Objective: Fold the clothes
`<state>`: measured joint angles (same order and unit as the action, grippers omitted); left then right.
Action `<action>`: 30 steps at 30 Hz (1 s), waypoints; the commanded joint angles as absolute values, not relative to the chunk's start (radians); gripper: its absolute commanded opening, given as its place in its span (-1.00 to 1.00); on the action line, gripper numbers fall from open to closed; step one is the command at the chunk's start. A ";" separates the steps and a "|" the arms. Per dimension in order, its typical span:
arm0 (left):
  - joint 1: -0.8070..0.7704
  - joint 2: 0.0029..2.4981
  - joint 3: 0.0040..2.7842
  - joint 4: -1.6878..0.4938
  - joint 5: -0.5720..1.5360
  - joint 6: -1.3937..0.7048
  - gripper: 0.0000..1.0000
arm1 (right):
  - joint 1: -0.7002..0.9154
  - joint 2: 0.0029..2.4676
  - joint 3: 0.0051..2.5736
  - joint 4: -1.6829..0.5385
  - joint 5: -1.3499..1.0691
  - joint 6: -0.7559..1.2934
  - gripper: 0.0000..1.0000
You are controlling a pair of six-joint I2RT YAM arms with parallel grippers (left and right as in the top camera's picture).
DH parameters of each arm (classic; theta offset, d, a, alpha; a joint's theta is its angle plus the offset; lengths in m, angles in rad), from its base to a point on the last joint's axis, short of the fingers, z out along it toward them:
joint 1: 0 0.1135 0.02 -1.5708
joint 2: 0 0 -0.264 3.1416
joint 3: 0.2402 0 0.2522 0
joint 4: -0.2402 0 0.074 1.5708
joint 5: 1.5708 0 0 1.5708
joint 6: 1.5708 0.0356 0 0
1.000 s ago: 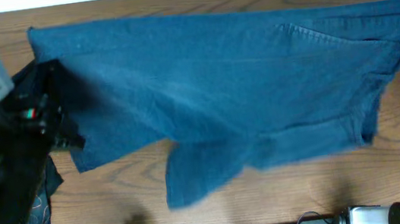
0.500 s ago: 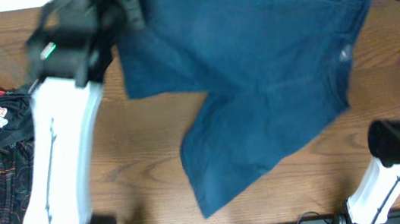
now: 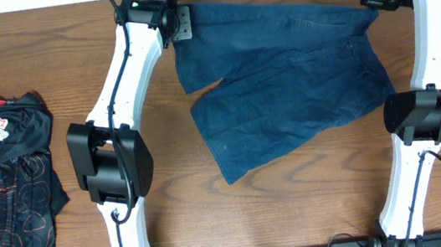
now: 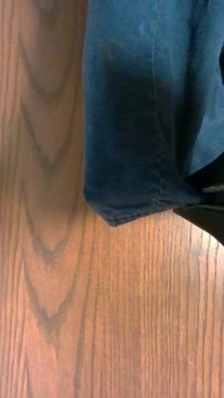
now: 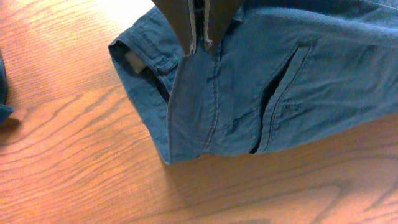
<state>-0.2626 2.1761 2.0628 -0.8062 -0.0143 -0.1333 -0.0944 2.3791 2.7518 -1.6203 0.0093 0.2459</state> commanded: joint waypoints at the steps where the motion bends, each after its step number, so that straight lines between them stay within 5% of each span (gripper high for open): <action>1: -0.255 2.148 2.072 -0.824 -0.007 -0.135 -0.88 | -0.114 2.368 2.757 -1.619 0.057 0.257 -0.97; 19: -0.463 2.094 2.072 -1.228 0.018 -0.213 -0.88 | -0.146 2.354 2.752 -1.699 0.071 0.206 -0.98; 30: -0.522 1.979 2.065 -1.236 0.007 -0.266 -0.88 | -0.148 2.284 2.751 -1.699 0.046 0.205 -0.98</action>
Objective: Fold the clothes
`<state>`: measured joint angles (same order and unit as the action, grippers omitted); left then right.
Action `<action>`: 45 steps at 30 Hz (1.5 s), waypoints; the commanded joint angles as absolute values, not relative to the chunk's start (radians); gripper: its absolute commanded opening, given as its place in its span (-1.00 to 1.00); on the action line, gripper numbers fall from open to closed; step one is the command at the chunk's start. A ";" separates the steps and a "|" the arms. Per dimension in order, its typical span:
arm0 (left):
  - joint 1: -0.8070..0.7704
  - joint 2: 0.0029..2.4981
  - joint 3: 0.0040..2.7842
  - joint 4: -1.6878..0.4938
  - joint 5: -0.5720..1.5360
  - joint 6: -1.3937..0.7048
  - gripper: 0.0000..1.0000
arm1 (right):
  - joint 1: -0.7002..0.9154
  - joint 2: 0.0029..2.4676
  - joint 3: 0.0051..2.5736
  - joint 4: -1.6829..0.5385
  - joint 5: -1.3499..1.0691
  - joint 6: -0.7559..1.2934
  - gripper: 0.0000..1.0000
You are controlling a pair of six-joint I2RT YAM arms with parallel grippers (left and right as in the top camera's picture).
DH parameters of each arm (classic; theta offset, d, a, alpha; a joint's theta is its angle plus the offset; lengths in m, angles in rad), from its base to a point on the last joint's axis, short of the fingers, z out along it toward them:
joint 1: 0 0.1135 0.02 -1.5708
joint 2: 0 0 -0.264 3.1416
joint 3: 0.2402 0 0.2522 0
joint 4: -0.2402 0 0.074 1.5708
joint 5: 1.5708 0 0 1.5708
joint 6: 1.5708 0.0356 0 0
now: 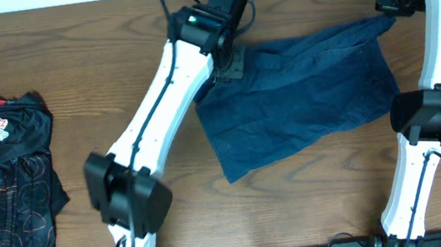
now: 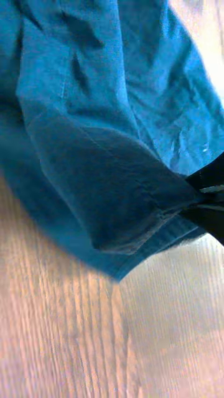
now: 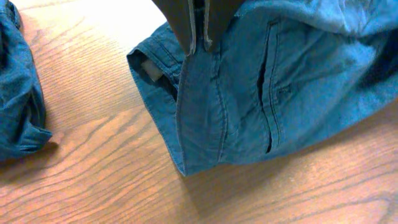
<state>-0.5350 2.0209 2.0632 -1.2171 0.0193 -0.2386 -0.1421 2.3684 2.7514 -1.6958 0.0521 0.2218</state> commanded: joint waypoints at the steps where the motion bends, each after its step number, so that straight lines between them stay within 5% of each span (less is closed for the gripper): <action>1: -0.519 1.976 2.062 -1.245 0.007 -0.266 -0.88 | -0.149 2.270 2.746 -1.699 0.041 0.205 -0.97; 10: -0.528 1.975 1.938 -1.233 0.027 -0.269 -0.88 | -0.179 2.104 2.358 -1.678 0.041 0.240 -0.97; 26: -0.624 1.760 1.518 -1.097 0.069 -0.408 -0.88 | -0.210 1.818 1.526 -1.319 0.024 0.261 -0.97; 36: -0.809 1.698 1.347 -1.056 0.067 -0.496 -0.88 | -0.235 1.818 1.445 -1.259 0.014 0.269 -0.97; 45: -0.758 1.664 1.343 -1.085 -0.084 -0.540 -0.88 | -0.288 1.818 1.446 -1.231 -0.048 0.247 -0.97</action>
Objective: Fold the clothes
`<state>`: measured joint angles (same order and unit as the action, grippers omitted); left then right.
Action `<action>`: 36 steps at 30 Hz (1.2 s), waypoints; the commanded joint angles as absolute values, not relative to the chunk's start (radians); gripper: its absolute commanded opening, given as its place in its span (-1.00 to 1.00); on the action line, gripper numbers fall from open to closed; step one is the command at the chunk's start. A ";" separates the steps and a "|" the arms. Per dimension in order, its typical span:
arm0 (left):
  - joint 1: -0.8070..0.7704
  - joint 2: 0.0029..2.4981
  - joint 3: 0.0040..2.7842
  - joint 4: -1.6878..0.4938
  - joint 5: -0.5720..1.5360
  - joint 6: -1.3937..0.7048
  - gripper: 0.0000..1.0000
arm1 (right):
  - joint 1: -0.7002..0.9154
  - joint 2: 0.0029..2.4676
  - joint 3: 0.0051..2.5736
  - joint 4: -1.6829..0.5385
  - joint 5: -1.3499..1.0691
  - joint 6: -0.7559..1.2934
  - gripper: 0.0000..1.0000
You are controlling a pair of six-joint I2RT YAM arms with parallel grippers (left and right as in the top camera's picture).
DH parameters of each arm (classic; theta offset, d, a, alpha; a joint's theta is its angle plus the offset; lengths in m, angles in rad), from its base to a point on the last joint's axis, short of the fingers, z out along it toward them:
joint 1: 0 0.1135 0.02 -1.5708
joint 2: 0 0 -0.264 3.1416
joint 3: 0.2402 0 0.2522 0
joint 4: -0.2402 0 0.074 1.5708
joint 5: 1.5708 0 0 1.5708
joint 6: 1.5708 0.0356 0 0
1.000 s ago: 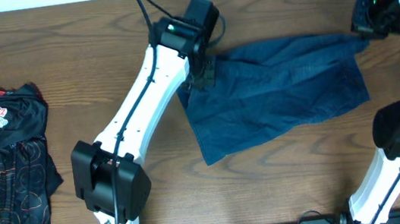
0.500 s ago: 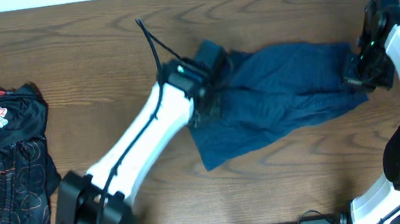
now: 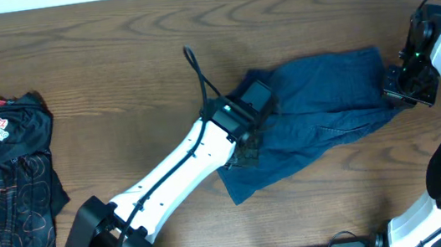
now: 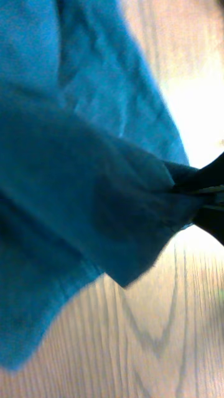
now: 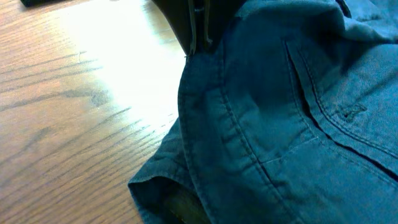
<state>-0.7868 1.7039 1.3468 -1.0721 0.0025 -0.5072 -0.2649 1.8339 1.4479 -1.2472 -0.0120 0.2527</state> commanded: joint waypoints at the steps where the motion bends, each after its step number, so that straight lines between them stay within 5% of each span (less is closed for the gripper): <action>1: -0.744 1.655 1.343 -1.088 -0.104 -0.540 -0.88 | -0.298 1.818 1.446 -1.211 -0.071 0.237 -0.98; 20: -0.665 1.490 1.343 -1.182 0.015 -0.465 -0.88 | -0.385 1.818 1.445 -1.087 -0.165 0.220 -0.97; 36: -0.967 1.506 1.327 -1.160 0.062 -0.469 -0.88 | -0.386 1.818 1.445 -1.091 -0.165 0.224 -0.97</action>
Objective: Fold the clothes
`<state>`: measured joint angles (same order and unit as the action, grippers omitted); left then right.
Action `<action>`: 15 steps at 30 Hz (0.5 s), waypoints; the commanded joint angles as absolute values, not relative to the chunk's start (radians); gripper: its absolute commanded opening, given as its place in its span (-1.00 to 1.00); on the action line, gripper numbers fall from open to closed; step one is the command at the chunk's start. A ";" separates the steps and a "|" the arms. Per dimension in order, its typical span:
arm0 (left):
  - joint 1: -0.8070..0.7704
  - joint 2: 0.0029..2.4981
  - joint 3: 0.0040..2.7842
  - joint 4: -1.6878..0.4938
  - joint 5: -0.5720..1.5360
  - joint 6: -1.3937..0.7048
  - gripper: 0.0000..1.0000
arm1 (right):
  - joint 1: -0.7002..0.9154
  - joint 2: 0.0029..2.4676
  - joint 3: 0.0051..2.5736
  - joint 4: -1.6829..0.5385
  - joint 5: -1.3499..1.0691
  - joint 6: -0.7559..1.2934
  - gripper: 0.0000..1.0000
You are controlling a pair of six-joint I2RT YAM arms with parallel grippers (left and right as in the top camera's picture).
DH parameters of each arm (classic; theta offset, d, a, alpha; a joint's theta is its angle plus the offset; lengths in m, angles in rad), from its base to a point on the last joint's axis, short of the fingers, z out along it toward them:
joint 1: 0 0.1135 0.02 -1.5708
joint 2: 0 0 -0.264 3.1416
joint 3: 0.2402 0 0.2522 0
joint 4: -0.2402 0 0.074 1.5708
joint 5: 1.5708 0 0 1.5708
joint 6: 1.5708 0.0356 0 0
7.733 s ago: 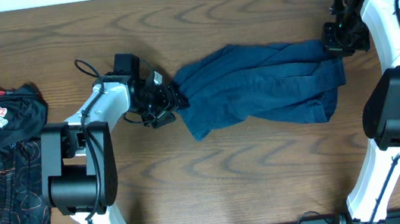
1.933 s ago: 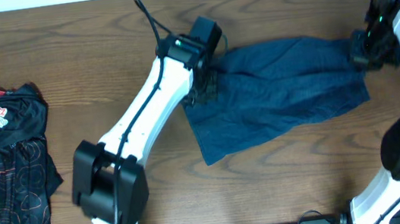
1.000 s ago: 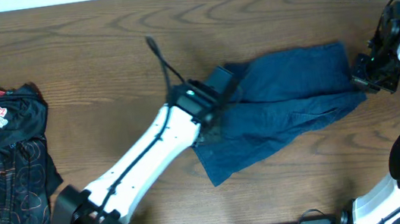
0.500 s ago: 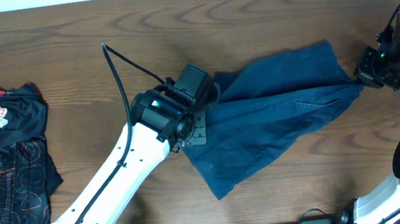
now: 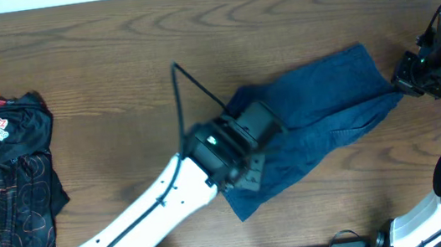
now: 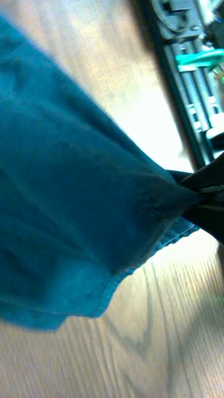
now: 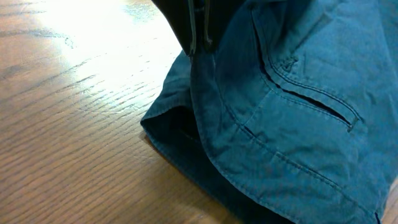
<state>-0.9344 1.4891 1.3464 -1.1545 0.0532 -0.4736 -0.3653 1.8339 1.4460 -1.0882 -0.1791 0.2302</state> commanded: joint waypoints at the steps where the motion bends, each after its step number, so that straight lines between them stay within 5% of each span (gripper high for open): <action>1: -0.981 1.510 1.316 -1.162 0.064 -0.473 -0.85 | -0.386 1.818 1.445 -1.092 -0.165 0.224 -0.98; 2: -0.991 1.512 1.302 -1.162 0.072 -0.473 -0.54 | -0.386 1.818 1.445 -1.092 -0.164 0.224 -0.98; 4: -1.005 1.516 1.263 -1.158 0.103 -0.472 0.98 | -0.386 1.818 1.445 -1.092 -0.162 0.224 -0.97; 8: -1.016 1.517 1.179 -1.145 0.144 -0.456 0.86 | -0.386 1.818 1.445 -1.090 -0.161 0.224 -0.97; 9: -1.016 1.517 1.164 -1.141 0.147 -0.452 0.59 | -0.386 1.818 1.445 -1.089 -0.161 0.224 -0.97; 10: -1.016 1.517 1.150 -1.135 0.147 -0.453 0.04 | -0.386 1.818 1.445 -1.087 -0.161 0.224 -0.98; 11: -1.016 1.517 1.139 -1.126 0.149 -0.453 -0.78 | -0.386 1.818 1.445 -1.085 -0.157 0.224 -0.98; 15: -1.017 1.517 1.112 -1.086 0.176 -0.454 -0.88 | -0.387 1.818 1.445 -1.080 -0.137 0.232 -0.97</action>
